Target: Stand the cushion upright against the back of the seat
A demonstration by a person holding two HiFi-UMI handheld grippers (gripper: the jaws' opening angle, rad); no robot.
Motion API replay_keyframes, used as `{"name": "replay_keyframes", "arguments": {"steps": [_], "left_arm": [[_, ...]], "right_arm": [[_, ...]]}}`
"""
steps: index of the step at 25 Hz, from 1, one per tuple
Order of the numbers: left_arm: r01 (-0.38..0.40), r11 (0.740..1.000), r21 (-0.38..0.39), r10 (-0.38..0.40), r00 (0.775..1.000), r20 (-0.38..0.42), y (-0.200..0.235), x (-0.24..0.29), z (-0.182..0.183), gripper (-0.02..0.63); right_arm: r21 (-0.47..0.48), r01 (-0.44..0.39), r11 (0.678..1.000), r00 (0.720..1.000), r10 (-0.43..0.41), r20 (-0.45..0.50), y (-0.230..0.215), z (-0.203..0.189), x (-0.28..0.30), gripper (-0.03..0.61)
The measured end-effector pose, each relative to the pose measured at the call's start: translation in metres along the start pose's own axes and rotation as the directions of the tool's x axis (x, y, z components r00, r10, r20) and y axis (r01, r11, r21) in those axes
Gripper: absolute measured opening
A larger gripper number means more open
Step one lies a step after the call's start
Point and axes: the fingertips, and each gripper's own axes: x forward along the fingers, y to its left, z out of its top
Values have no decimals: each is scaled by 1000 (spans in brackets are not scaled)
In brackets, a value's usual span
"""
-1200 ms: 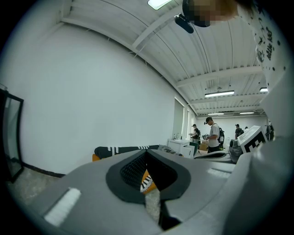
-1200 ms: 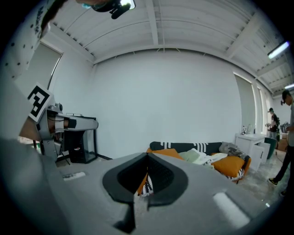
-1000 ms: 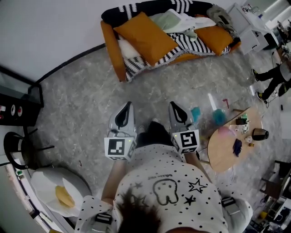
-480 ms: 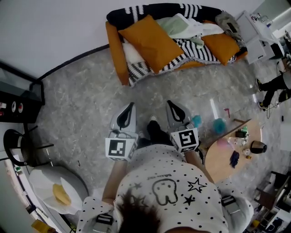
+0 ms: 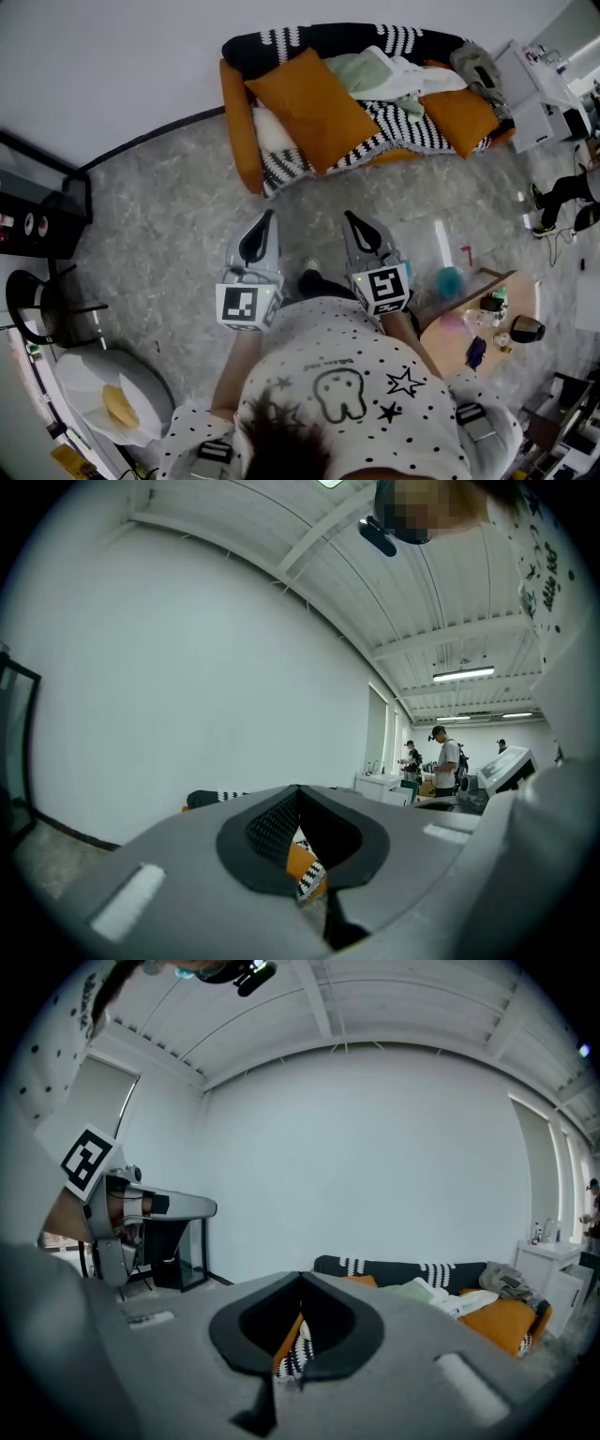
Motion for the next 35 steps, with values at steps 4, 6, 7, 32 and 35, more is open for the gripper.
{"name": "replay_keyframes", "arguments": {"steps": [4, 6, 7, 32, 35], "left_arm": [[-19, 1000, 0, 19, 1000, -10, 1, 20, 0, -5], [-19, 1000, 1, 19, 1000, -8, -3, 28, -1, -5], [-16, 1000, 3, 16, 1000, -7, -5, 31, -2, -5], [19, 1000, 9, -19, 1000, -25, 22, 113, 1, -5], [38, 999, 7, -38, 999, -21, 33, 131, 11, -5]], "right_arm": [[3, -12, 1000, 1000, 12, -2, -16, 2, 12, -3], [2, -15, 1000, 1000, 15, -7, -25, -1, 13, -3], [2, -16, 1000, 1000, 16, -9, -29, -3, 14, -3], [39, -4, 999, 999, 6, -47, -83, -4, 76, -4], [37, 14, 999, 999, -12, -42, -93, 7, 94, -4]]}}
